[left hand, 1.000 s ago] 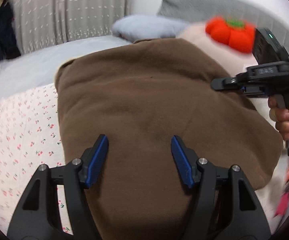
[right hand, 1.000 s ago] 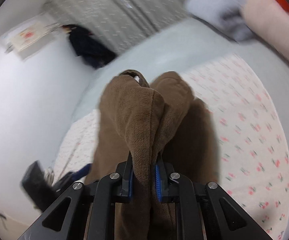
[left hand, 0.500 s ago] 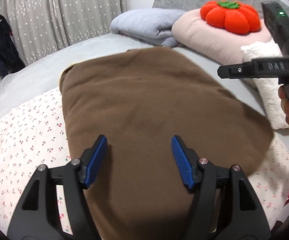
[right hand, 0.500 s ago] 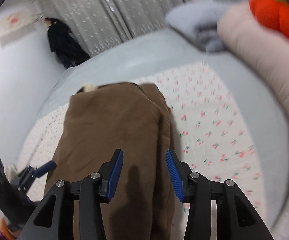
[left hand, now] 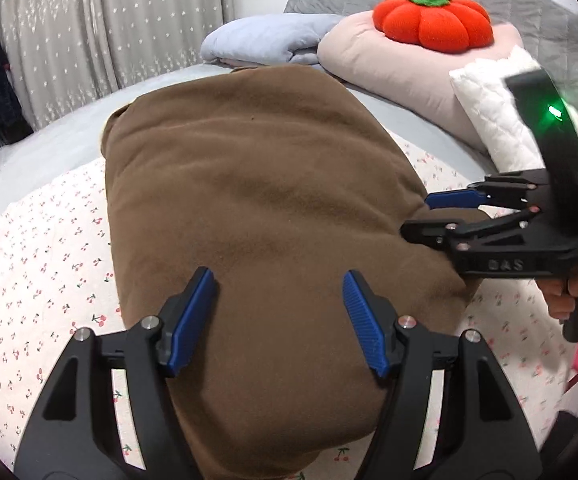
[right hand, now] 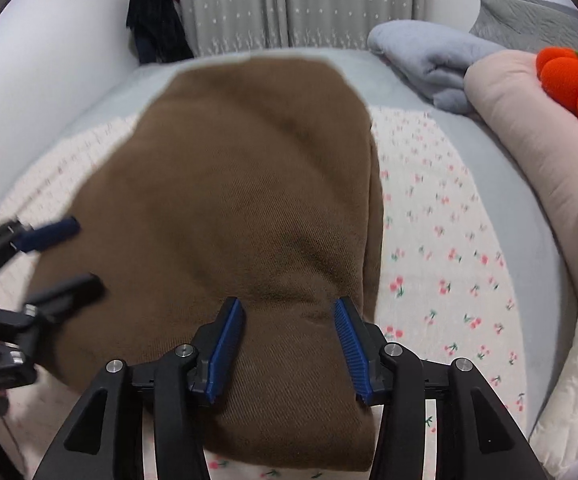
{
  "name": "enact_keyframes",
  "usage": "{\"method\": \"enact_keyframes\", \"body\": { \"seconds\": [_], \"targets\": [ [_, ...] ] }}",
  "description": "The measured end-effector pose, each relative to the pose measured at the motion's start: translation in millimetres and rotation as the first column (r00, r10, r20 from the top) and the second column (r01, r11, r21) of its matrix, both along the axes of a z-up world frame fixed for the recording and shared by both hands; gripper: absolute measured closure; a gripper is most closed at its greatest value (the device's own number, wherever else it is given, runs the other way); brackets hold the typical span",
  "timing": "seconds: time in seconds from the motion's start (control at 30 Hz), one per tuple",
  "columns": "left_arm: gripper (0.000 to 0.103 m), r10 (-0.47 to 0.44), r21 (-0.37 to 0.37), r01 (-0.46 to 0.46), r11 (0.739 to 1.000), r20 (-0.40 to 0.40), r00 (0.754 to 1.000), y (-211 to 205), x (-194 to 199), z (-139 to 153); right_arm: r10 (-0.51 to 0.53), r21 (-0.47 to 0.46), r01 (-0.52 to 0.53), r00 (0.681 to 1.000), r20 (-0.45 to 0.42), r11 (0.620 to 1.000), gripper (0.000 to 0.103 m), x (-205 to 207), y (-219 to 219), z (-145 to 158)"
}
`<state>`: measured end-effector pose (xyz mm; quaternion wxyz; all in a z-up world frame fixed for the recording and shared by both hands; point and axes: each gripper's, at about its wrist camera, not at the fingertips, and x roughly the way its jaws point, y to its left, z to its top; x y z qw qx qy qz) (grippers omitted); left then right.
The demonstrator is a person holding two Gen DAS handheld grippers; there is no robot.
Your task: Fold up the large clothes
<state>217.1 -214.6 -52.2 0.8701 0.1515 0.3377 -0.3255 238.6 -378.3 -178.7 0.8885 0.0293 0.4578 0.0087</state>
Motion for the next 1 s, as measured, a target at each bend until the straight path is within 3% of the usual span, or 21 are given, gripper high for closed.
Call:
{"method": "enact_keyframes", "body": {
  "seconds": [0.07, 0.17, 0.33, 0.47, 0.6, 0.8, 0.93, 1.0],
  "targets": [
    [0.036, 0.01, 0.012, -0.01, 1.0, 0.03, 1.0, -1.3, -7.4, -2.3, -0.018, 0.008, 0.018, 1.0, -0.005, 1.0, 0.054, -0.2, 0.0, -2.3],
    [0.036, 0.022, -0.001, -0.022, 1.0, 0.009, 1.0, 1.7, -6.9, 3.6, -0.027, -0.023, 0.028, 1.0, 0.003, 0.999, 0.054, -1.3, 3.9, 2.7],
    [0.036, 0.005, 0.005, -0.005, 1.0, 0.035, 0.999, 8.2, -13.2, 23.4, -0.002, -0.015, 0.002, 0.999, 0.032, 1.0, 0.052, -3.5, 2.6, 41.6],
    [0.036, -0.017, 0.011, 0.016, 1.0, 0.037, 0.999, 7.0, -11.2, 33.7, 0.007, 0.019, -0.009, 0.997, 0.08, 1.0, 0.052, 23.2, -1.9, 78.4],
    [0.036, -0.037, 0.023, 0.036, 0.999, 0.014, 0.999, 5.3, -9.6, 29.4, -0.011, -0.012, 0.012, 0.996, 0.093, 1.0, 0.052, 68.6, -2.5, 90.5],
    [0.036, -0.054, 0.01, 0.054, 0.998, -0.012, 0.998, 7.7, -8.4, 18.9, -0.083, 0.016, 0.083, 0.997, -0.005, 0.996, 0.052, 139.0, -16.2, 62.5],
    [0.036, -0.061, 0.003, 0.062, 0.998, -0.018, 0.998, 6.3, -7.7, 17.5, -0.142, 0.006, 0.144, 0.981, -0.135, 0.99, 0.03, 165.6, -29.2, 21.0],
    [0.036, -0.061, 0.003, 0.061, 0.998, -0.022, 0.998, 5.8, -7.2, 17.6, -0.159, 0.088, 0.176, 0.973, -0.17, 0.981, 0.03, 166.1, -40.5, 11.0]
  ]
}}
